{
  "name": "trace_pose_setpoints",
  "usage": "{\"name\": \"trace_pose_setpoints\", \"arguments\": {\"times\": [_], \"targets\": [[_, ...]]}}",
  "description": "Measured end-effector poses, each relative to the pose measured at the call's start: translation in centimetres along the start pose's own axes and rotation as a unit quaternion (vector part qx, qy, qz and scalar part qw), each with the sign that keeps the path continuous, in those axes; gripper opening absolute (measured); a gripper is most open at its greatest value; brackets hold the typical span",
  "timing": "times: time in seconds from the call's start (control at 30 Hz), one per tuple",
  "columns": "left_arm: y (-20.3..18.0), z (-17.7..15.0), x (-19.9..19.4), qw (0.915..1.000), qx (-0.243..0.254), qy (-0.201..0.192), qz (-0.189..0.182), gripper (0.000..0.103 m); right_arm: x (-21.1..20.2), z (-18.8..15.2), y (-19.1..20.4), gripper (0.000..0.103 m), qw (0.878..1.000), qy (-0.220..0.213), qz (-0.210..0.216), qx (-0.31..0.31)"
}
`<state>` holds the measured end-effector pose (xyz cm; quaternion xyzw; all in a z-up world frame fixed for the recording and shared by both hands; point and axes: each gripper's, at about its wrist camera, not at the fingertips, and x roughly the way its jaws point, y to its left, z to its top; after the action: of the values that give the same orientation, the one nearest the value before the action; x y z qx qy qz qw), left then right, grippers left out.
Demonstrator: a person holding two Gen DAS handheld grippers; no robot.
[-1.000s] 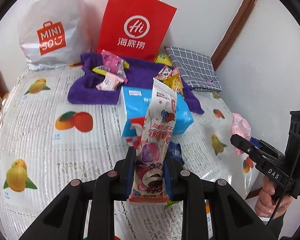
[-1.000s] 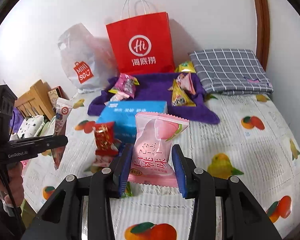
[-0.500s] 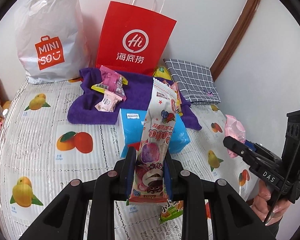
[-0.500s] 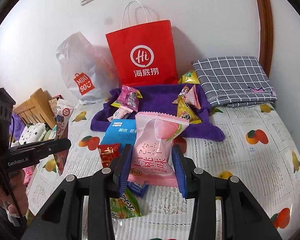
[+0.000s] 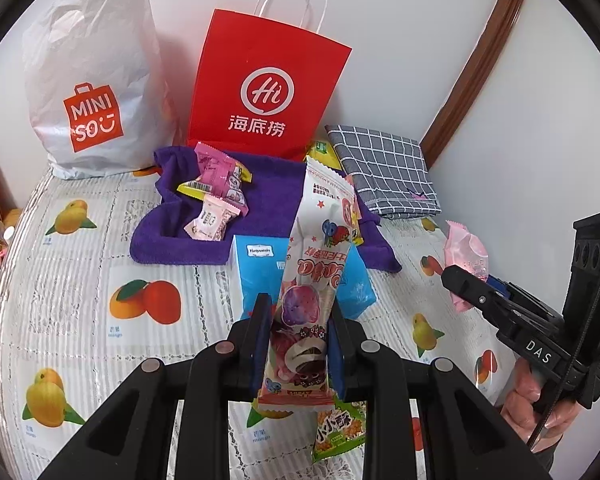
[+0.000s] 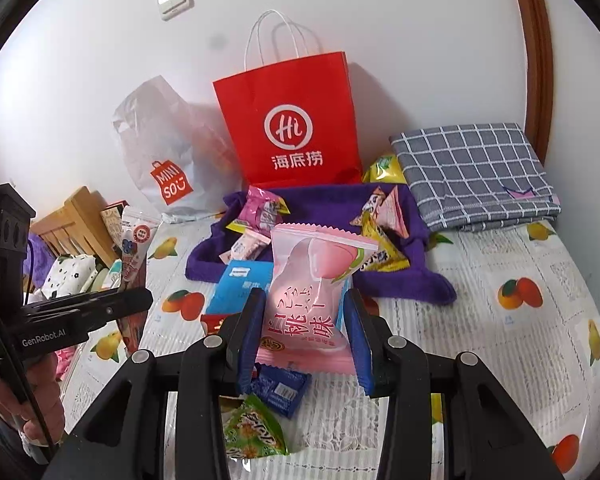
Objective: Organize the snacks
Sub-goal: 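Carry the pink candy and candy stick packet over the purple towel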
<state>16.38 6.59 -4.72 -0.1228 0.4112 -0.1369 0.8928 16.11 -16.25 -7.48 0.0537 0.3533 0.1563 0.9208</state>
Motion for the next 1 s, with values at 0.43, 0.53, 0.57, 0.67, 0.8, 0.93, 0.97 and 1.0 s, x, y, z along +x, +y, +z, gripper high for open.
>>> {"name": "trace_pose_setpoints", "arguments": {"times": [0.43,0.53,0.57,0.67,0.8,0.93,0.97,1.0], "targets": [[0.5,0.3,0.1,0.9999,-0.01,-0.002,0.006,0.024,0.8,0.5,0.7,0.04,1.0,0.0,0.016,-0.014],[0.6,0.4,0.0,0.9999,-0.011,-0.003,0.004,0.024,1.1,0.6,0.6,0.04,1.0,0.002,0.02,-0.008],[0.6,0.6,0.0,0.9999,-0.011,-0.004,0.003,0.024,1.3,0.7,0.6,0.04,1.0,0.002,0.02,-0.009],[0.6,0.9,0.3,0.9999,-0.011,-0.002,-0.001,0.024,1.7,1.2,0.7,0.04,1.0,0.002,0.02,-0.012],[0.6,1.7,0.8,0.9999,-0.01,-0.003,-0.002,0.024,2.3,2.0,0.9,0.04,1.0,0.003,0.016,-0.018],[0.7,2.6,1.5,1.0,-0.01,-0.001,-0.002,0.024,3.3,3.0,1.1,0.04,1.0,0.006,0.014,-0.024],[0.8,2.9,1.7,0.9999,-0.01,-0.001,-0.001,0.024,3.6,3.3,1.1,0.04,1.0,0.007,0.012,-0.025],[0.9,3.2,1.9,1.0,-0.01,0.0,0.0,0.024,3.9,3.6,1.1,0.04,1.0,0.008,0.012,-0.026]]}}
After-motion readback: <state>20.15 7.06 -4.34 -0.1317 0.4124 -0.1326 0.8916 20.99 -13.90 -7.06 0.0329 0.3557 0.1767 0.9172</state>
